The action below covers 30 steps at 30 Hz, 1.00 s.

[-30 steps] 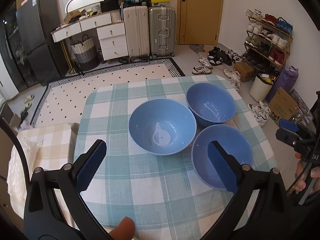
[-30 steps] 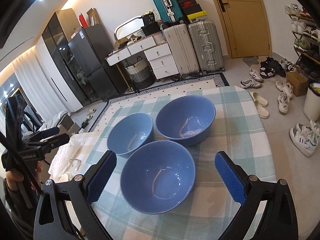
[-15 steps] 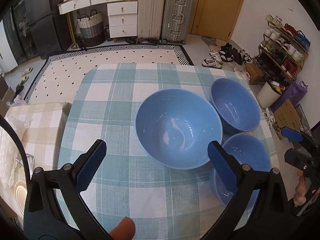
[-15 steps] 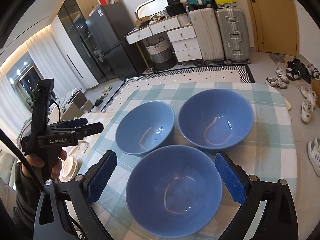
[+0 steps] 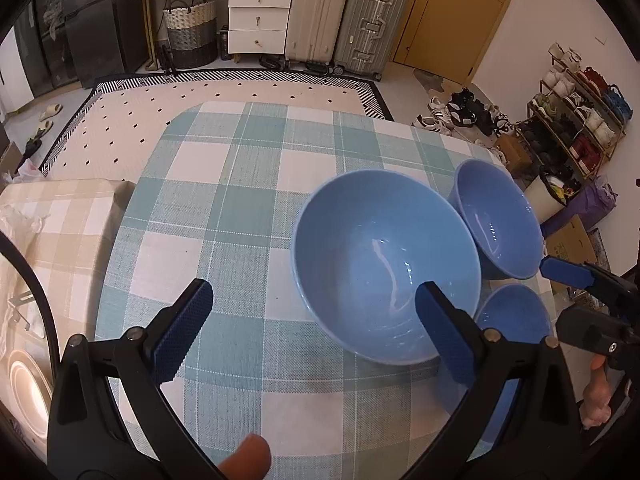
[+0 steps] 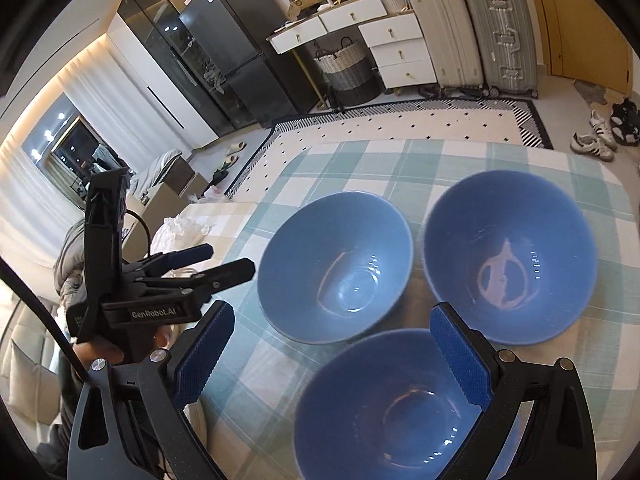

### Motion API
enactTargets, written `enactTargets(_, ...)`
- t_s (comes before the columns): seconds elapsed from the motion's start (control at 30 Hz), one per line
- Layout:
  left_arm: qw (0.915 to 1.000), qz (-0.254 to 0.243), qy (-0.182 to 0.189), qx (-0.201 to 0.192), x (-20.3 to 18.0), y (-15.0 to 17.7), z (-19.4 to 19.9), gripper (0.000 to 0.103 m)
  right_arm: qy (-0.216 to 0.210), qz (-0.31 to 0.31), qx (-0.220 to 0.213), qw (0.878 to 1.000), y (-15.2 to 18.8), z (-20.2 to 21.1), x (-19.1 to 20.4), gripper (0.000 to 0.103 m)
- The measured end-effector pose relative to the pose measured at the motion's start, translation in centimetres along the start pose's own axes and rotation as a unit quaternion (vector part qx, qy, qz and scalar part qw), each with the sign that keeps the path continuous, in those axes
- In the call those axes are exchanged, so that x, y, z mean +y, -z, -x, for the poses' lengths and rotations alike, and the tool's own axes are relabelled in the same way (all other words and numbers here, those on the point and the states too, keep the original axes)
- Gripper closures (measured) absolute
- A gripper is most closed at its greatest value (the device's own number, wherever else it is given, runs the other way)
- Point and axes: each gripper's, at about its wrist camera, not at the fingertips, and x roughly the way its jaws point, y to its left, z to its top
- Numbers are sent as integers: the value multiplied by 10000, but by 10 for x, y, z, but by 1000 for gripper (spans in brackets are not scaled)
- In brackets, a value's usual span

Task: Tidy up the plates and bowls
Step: 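Close the left gripper on the bowl rim while the right gripper grips it too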

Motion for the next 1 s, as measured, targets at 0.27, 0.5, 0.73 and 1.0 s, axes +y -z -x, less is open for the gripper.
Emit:
enactTargets(0.27,9998,131,83,141,11,-3,-20,2,32,-162,190,9997,-10,-29,-1,3)
enactTargets(0.5,9995,207,119,215,20,-3,-36,2,92,-350,359,9987,-11,-48,-10,3)
enactTargets(0.73,9991,266,155,288,25,-1,-52,3,264,-478,454,9975,-10,-63,-17,4)
enactTargets(1.0,9989,254,185,354,25,-3,-63,18,416,-472,618,9961,-11,-83,-23,18)
